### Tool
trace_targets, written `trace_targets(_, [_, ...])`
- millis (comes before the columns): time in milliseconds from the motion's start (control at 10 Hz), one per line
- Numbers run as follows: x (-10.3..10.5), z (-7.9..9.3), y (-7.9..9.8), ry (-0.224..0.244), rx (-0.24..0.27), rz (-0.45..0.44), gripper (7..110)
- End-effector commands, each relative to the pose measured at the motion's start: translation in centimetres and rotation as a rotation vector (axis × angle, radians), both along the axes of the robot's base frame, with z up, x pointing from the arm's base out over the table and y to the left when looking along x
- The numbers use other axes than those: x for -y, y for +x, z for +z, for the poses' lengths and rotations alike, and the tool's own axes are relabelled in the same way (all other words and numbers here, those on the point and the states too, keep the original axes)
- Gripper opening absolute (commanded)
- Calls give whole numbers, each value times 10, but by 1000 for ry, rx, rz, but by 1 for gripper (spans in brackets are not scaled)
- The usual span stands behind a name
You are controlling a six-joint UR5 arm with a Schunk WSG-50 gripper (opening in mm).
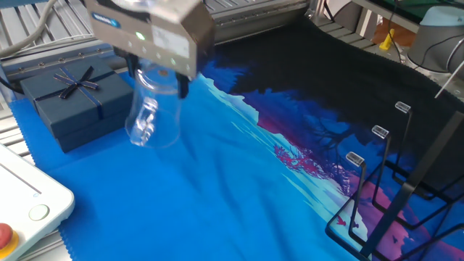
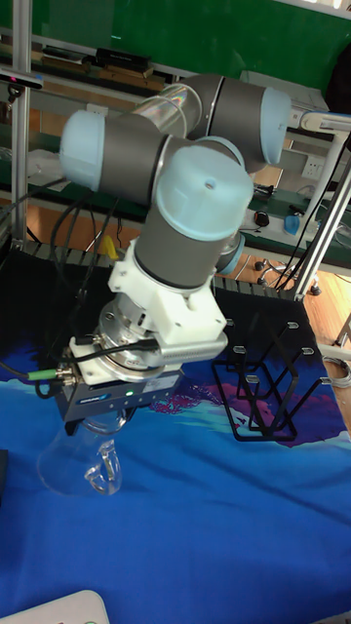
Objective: Take the cup off the cup rack
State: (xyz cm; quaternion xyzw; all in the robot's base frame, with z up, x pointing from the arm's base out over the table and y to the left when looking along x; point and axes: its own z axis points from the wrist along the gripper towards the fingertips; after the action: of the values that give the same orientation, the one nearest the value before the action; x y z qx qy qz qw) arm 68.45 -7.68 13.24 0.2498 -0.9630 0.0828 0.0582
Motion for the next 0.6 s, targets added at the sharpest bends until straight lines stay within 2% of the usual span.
trace_targets(0, [-3,-2,-4,3,-11,-20,44])
trace_targets(200, [-5,-2,-7,38,-27,-28,44])
trace_targets(500, [26,0,-1,-11,-9,28,44])
